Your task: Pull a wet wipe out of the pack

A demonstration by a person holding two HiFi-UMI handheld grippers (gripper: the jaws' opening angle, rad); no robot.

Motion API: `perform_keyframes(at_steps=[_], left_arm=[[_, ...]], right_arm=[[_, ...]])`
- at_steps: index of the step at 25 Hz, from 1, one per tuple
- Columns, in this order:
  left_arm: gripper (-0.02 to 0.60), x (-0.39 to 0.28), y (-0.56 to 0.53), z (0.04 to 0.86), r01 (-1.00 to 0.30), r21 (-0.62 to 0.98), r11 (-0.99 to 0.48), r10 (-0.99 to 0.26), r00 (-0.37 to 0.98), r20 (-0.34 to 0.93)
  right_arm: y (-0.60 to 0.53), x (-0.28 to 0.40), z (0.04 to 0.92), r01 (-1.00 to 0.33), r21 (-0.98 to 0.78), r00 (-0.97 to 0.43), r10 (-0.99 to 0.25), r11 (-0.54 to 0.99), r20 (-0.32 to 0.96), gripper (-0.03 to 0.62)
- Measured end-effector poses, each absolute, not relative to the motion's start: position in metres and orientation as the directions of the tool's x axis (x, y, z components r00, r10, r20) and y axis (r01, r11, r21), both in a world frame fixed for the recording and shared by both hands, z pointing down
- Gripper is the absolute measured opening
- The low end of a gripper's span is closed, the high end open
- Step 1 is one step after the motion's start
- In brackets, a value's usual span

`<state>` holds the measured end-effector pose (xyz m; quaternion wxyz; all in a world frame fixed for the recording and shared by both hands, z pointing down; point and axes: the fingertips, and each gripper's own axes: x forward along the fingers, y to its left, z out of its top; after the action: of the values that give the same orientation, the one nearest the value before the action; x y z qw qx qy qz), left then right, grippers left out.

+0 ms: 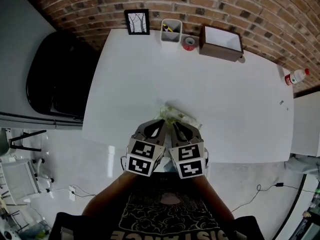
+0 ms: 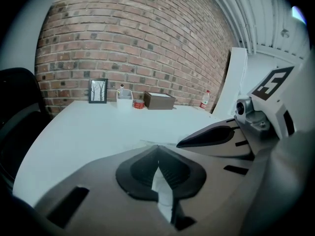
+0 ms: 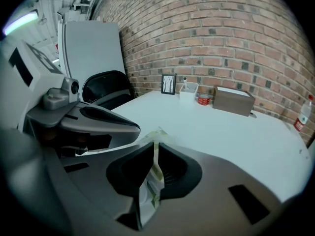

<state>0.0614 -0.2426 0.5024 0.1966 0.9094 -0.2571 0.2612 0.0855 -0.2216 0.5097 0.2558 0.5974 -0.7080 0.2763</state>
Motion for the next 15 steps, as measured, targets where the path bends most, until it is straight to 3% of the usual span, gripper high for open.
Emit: perform_keyframes(at_steps=[11, 15], left_arm=[[0.012, 0.058, -0.250, 0.511, -0.518, 0.239, -0.821, -0.305, 0.753, 0.583], [0.012, 0.058, -0.254, 0.509, -0.505, 0.243, -0.828, -0.295, 0.761, 0.578]], right_arm=[[-0.232, 0.083, 0.523, -0.994, -0.081, -0.112, -0.675, 0.078, 0.729, 0.023], [-0.234, 0.083, 0.526, -0.994, -0.085, -0.106, -0.660, 0.063, 0.743, 0.054]])
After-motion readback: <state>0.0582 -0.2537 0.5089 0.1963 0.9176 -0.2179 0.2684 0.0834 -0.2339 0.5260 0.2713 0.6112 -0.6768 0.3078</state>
